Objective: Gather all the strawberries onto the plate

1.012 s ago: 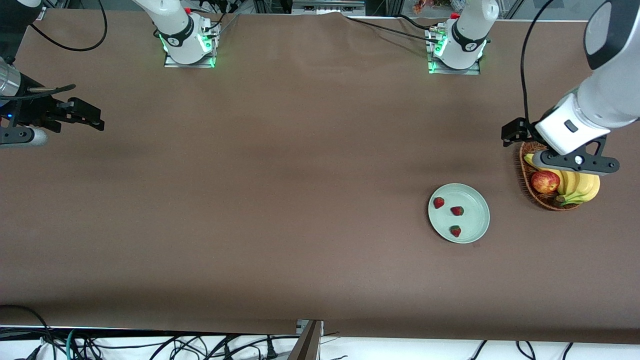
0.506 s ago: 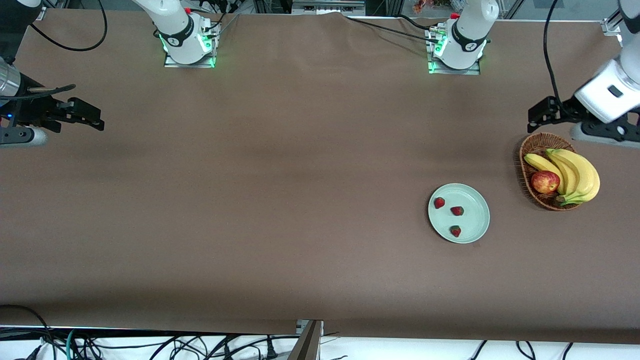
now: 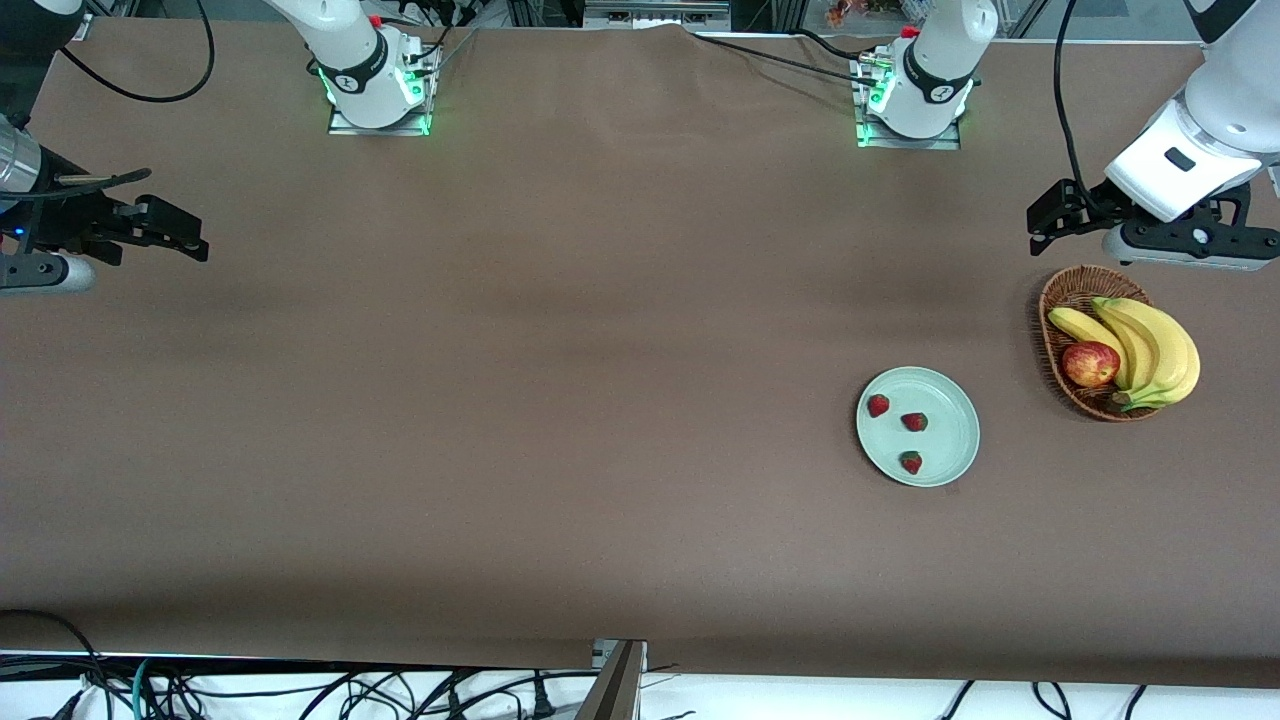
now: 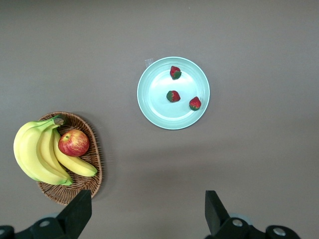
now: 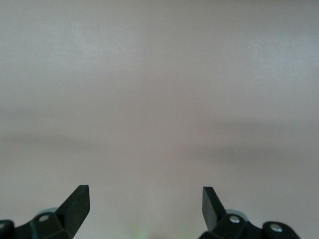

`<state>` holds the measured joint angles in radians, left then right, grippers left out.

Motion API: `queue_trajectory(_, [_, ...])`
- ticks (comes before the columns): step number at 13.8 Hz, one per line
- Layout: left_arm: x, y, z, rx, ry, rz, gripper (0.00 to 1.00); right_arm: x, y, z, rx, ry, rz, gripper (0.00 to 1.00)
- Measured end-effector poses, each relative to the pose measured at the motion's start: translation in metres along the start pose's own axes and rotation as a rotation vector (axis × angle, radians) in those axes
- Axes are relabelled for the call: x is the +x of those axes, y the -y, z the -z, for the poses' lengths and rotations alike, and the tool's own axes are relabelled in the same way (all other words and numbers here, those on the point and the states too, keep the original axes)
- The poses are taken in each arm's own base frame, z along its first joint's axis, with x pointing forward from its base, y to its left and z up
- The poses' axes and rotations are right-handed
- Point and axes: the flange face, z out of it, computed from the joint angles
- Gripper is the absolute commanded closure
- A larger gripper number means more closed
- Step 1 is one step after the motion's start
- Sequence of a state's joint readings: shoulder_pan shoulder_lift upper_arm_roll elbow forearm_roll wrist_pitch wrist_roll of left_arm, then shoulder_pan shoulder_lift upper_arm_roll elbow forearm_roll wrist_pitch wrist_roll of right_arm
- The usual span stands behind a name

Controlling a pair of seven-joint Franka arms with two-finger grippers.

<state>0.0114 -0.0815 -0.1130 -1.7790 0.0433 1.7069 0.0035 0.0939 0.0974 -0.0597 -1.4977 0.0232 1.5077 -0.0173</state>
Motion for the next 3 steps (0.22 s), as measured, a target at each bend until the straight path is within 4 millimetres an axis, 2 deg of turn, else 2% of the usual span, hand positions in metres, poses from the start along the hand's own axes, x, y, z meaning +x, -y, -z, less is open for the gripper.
queue_trajectory(3, [0.0053, 0.0011, -0.0007, -0.005, -0.001, 0.010, 0.00, 0.0000, -0.0001, 0.0000, 0.000, 0.000, 0.000, 0.00])
